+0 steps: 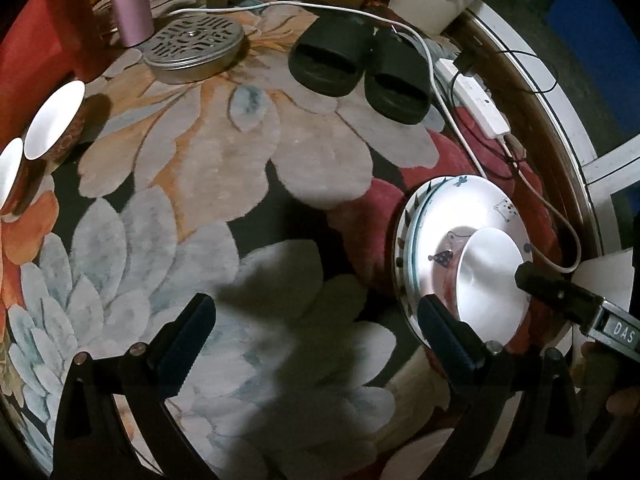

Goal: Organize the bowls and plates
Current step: 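Lower the white bowl onto the top bear plate and open both grippers, then withdraw both grippers from the bowl on the plate stack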

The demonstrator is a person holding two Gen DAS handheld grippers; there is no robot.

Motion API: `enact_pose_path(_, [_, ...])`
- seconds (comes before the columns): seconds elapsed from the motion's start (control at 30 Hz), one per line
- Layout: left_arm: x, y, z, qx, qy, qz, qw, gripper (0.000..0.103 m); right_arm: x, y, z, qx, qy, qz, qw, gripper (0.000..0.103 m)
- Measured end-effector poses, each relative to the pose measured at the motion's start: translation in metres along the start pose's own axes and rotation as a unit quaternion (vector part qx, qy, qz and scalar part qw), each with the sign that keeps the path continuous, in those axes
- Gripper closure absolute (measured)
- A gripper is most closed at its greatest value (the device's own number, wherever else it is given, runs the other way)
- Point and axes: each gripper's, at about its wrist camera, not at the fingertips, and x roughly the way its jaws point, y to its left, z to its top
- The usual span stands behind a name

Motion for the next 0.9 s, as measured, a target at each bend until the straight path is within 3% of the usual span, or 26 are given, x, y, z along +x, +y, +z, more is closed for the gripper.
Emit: enact_pose_path(0.9, [-0.004,0.054,-0.008,-0.031,0.001,0.010,0.9995,0.002,0.008,0.066,-0.004,-0.082,-0.020,0.000,0.996,0.003])
